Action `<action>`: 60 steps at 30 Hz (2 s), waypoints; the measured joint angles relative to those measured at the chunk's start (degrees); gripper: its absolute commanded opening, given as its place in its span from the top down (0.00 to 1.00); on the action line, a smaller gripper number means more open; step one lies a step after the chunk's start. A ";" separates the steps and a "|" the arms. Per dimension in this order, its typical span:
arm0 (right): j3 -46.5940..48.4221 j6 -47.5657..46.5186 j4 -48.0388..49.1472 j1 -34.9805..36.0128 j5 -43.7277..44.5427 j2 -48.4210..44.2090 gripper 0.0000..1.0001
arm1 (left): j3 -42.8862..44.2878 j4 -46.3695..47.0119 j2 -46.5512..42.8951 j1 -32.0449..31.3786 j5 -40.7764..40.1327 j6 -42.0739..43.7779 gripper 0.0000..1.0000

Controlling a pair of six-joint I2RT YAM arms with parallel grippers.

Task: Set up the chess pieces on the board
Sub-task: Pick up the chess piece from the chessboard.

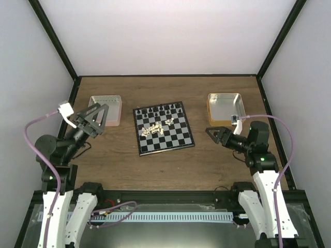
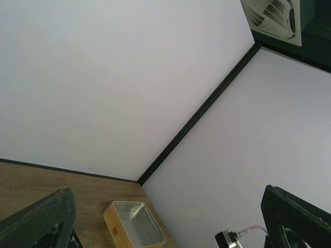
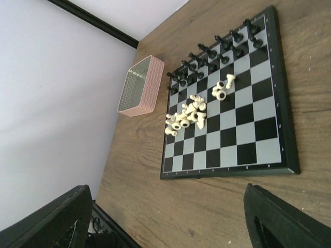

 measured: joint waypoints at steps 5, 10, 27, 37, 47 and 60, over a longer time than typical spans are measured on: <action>-2.58 2.21 1.79 0.00 -1.57 -0.02 0.19 | -1.84 4.96 3.65 0.00 -1.07 0.00 0.00; -2.60 2.56 2.38 0.00 -2.51 1.31 0.21 | -6.95 10.93 4.50 0.00 -1.05 -0.92 0.00; -2.40 -1.66 1.16 2.01 1.20 4.96 0.25 | -13.16 -1.07 -0.61 0.00 1.25 9.01 0.00; -2.23 2.29 4.13 11.54 10.60 7.43 0.29 | -12.98 -8.00 1.73 0.00 0.83 16.35 0.00; 1.18 6.67 9.62 32.04 26.58 26.29 0.49 | -17.86 -5.88 5.62 0.00 2.49 16.57 0.00; 24.98 5.77 13.07 37.53 44.17 59.58 0.67 | -19.65 -6.05 5.14 -0.04 1.86 16.48 0.00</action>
